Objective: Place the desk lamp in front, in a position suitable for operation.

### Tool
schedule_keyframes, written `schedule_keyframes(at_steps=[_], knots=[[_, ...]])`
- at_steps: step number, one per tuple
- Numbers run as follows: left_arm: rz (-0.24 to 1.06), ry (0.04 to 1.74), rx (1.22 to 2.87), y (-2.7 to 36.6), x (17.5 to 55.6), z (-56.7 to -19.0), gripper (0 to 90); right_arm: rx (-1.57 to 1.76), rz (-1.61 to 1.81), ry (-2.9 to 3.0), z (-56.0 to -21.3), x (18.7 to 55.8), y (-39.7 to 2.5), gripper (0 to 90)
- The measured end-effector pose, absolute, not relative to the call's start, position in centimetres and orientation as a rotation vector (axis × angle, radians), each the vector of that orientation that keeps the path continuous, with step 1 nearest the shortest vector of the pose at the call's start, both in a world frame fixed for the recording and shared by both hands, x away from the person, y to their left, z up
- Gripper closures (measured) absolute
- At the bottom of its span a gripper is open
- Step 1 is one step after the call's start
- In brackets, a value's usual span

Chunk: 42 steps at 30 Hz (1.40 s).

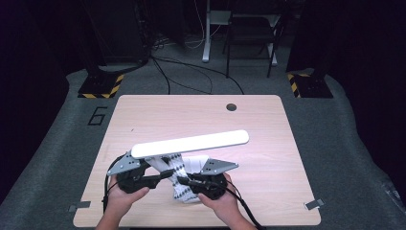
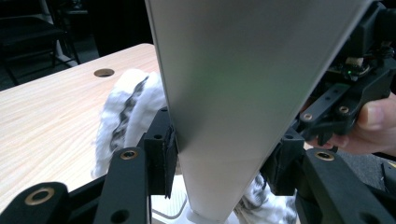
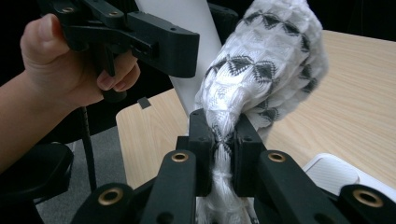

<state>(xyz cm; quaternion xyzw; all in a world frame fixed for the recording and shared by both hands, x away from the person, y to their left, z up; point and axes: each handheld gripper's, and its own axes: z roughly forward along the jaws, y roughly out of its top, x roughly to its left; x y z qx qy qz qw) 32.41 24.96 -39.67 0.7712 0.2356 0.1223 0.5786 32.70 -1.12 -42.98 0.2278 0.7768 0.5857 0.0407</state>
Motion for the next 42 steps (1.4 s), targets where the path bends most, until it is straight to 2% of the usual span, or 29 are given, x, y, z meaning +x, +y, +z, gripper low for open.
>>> schedule_keyframes(at_steps=[7, 20, 31, 37, 42], knots=[[0.284, 0.551, 1.806, 25.0, 32.4, -39.7, 53.6, 0.739, 1.742, 2.415, -44.0, 33.1, -0.6, 81.3], [0.287, 0.55, 1.804, 25.0, 32.4, -39.7, 53.6, 0.865, 1.523, 2.537, -48.7, 34.0, -1.9, 81.4], [0.28, 0.531, 1.787, 25.3, 32.5, -40.0, 53.1, 0.861, 1.419, 2.54, -49.7, 33.9, -2.5, 81.1], [0.246, 0.542, 1.781, 25.8, 32.9, -40.7, 43.6, 0.895, 1.421, 2.516, -49.5, 33.9, -3.1, 80.7], [0.252, 0.543, 1.79, 25.5, 32.9, -41.9, 42.2, 0.909, 1.439, 2.474, -48.9, 33.8, -3.8, 80.7]])
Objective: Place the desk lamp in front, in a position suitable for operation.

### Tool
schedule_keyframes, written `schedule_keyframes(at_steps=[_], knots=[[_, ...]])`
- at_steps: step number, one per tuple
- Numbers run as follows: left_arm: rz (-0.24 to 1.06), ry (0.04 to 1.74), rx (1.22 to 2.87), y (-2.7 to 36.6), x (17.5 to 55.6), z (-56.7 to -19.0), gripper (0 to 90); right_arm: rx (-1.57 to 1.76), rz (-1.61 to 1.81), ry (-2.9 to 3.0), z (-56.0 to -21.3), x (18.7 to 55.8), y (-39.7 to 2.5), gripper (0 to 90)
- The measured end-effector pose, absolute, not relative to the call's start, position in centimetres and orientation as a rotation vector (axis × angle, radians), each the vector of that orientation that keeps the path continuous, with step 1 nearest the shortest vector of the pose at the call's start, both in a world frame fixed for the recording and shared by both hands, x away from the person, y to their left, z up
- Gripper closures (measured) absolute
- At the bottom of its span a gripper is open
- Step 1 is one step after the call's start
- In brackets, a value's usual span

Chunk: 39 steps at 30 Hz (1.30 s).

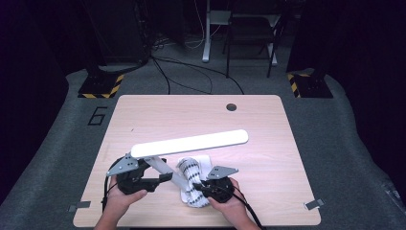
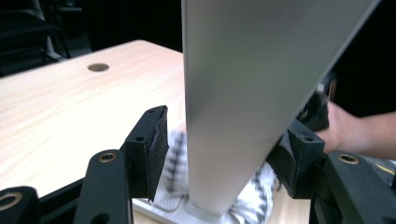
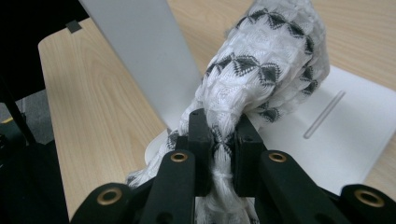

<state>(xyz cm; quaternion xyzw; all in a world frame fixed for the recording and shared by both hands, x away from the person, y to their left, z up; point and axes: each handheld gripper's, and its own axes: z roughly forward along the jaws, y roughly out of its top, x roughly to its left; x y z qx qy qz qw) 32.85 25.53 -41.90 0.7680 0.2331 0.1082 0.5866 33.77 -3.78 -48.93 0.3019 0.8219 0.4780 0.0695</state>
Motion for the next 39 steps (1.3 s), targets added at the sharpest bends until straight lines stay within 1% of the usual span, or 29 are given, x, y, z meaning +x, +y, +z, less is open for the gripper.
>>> schedule_keyframes(at_steps=[4, 12, 13, 15, 18, 25, 31, 35, 39], knots=[[0.237, 0.531, 1.804, 25.0, 32.8, -42.8, 42.3, 0.915, 1.47, 2.438, -48.0, 33.7, -4.8, 80.7], [0.24, 0.531, 1.817, 24.4, 33.0, -44.4, 43.8, 0.872, 1.56, 2.367, -44.1, 33.2, -6.5, 80.7], [0.243, 0.531, 1.812, 24.3, 33.0, -44.7, 43.8, 0.872, 1.56, 2.367, -44.1, 33.2, -6.5, 80.7], [0.264, 0.527, 1.829, 24.0, 33.0, -45.2, 45.2, 0.856, 1.611, 2.338, -42.2, 32.9, -6.9, 80.5], [0.267, 0.539, 1.828, 23.7, 33.0, -45.9, 45.8, 0.838, 1.64, 2.329, -41.0, 32.6, -7.0, 80.3], [0.288, 0.534, 1.838, 22.9, 33.1, -46.6, 46.4, 0.837, 1.65, 2.341, -40.4, 32.4, -6.8, 80.1], [0.273, 0.536, 1.837, 22.8, 33.1, -47.0, 48.7, 0.825, 1.657, 2.345, -40.2, 32.5, -6.6, 80.1], [0.27, 0.528, 1.86, 22.7, 33.1, -47.3, 51.8, 0.813, 1.666, 2.337, -39.7, 32.5, -6.6, 80.1], [0.26, 0.543, 1.835, 22.7, 33.1, -47.5, 52.7, 0.815, 1.674, 2.328, -39.3, 32.4, -6.6, 80.0]])
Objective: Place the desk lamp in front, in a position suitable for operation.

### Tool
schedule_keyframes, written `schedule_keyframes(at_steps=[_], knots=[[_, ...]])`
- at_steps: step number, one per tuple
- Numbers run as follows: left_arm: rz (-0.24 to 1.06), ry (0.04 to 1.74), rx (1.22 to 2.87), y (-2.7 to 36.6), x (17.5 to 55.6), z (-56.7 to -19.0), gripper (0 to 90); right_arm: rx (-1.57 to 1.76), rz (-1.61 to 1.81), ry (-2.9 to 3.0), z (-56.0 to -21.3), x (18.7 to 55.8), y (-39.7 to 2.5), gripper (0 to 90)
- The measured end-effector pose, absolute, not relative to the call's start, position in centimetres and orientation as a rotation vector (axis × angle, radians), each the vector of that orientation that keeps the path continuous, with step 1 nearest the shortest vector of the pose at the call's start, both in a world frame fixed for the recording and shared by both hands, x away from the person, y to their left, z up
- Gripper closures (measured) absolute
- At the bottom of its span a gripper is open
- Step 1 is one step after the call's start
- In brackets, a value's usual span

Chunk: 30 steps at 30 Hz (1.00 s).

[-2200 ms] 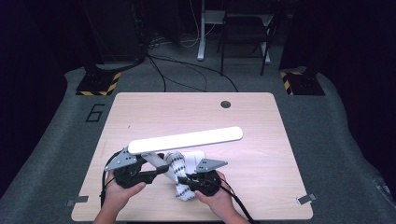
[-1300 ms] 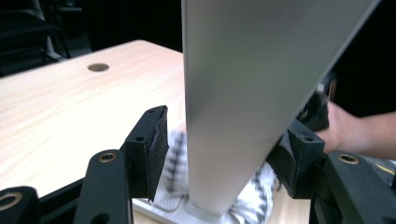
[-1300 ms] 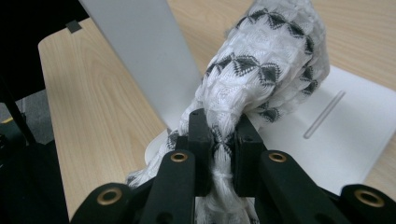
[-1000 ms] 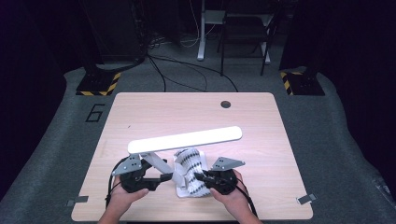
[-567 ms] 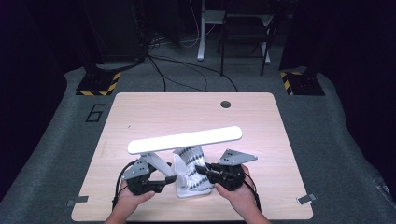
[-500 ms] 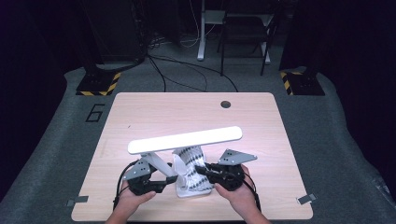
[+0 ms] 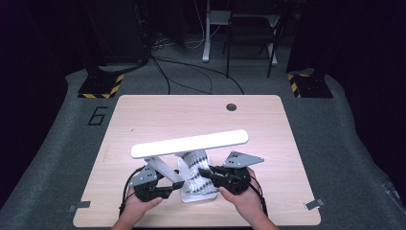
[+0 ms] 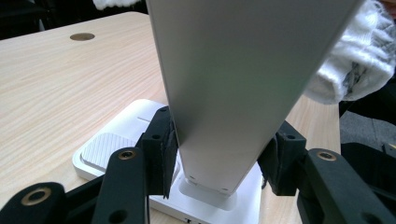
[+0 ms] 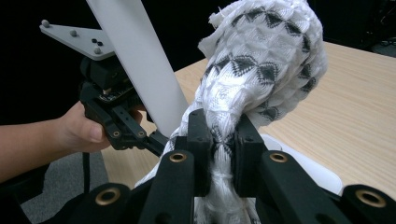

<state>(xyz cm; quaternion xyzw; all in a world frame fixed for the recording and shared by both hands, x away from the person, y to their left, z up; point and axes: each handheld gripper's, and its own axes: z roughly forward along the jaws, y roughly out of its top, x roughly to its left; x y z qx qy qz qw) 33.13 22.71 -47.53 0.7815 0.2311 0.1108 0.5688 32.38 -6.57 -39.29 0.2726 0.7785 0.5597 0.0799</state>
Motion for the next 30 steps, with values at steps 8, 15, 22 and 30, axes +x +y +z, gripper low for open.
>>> schedule_keyframes(at_steps=[8, 15, 22, 30], knots=[[0.263, 0.565, 1.845, 22.7, 33.0, -47.4, 53.3, 0.79, 1.697, 2.328, -39.0, 32.2, -5.7, 80.0], [0.265, 0.569, 1.838, 22.5, 33.0, -47.4, 53.4, 0.731, 1.734, 2.362, -38.6, 31.7, -3.2, 80.0], [0.271, 0.571, 1.849, 22.5, 32.9, -47.3, 53.5, 0.713, 1.774, 2.371, -38.8, 31.7, -1.1, 80.0], [0.278, 0.574, 1.861, 22.4, 32.9, -47.2, 53.5, 0.703, 1.772, 2.35, -39.5, 32.2, 0.2, 80.2]])
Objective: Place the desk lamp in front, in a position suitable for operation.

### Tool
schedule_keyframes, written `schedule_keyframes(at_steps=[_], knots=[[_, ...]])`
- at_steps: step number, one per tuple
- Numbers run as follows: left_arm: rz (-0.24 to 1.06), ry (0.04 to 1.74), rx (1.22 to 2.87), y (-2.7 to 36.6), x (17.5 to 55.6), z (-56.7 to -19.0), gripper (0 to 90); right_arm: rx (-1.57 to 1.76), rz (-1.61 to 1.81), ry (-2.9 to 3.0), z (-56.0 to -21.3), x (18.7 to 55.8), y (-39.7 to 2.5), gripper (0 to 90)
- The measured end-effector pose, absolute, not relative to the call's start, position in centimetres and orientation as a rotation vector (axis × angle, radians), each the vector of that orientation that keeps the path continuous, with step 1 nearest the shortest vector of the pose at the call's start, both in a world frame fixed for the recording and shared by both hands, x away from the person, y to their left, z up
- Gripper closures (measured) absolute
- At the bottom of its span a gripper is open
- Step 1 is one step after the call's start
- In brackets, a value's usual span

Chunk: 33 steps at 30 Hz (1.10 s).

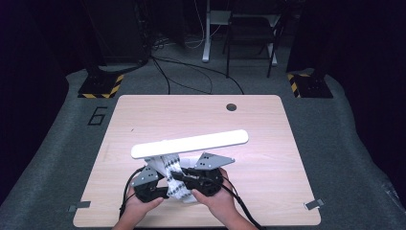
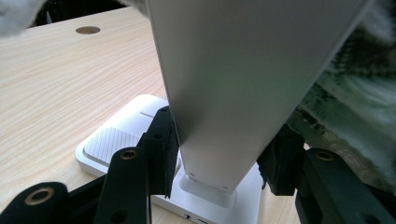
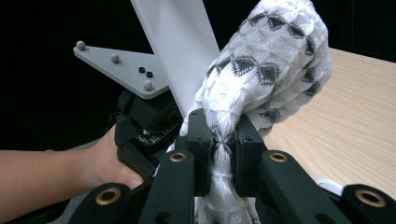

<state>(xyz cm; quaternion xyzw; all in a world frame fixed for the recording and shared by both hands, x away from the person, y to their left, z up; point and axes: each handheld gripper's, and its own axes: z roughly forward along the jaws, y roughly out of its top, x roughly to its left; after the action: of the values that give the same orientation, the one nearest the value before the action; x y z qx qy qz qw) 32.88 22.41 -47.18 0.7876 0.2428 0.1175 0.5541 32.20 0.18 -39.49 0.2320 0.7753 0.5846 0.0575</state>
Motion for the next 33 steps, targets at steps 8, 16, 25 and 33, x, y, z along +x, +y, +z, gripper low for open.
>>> schedule_keyframes(at_steps=[8, 16, 25, 33], knots=[[0.292, 0.572, 1.878, 22.3, 32.8, -47.0, 53.4, 0.673, 1.789, 2.328, -39.3, 32.0, 0.6, 80.3], [0.302, 0.576, 1.887, 22.2, 32.7, -46.9, 53.3, 0.594, 1.865, 2.252, -37.1, 31.4, 1.5, 80.2], [0.298, 0.587, 1.882, 22.0, 32.7, -46.9, 53.3, 0.56, 1.912, 2.192, -35.8, 30.8, 2.1, 80.2], [0.303, 0.585, 1.887, 21.9, 32.6, -46.8, 53.2, 0.604, 1.864, 2.249, -37.1, 31.6, 1.6, 80.3]])
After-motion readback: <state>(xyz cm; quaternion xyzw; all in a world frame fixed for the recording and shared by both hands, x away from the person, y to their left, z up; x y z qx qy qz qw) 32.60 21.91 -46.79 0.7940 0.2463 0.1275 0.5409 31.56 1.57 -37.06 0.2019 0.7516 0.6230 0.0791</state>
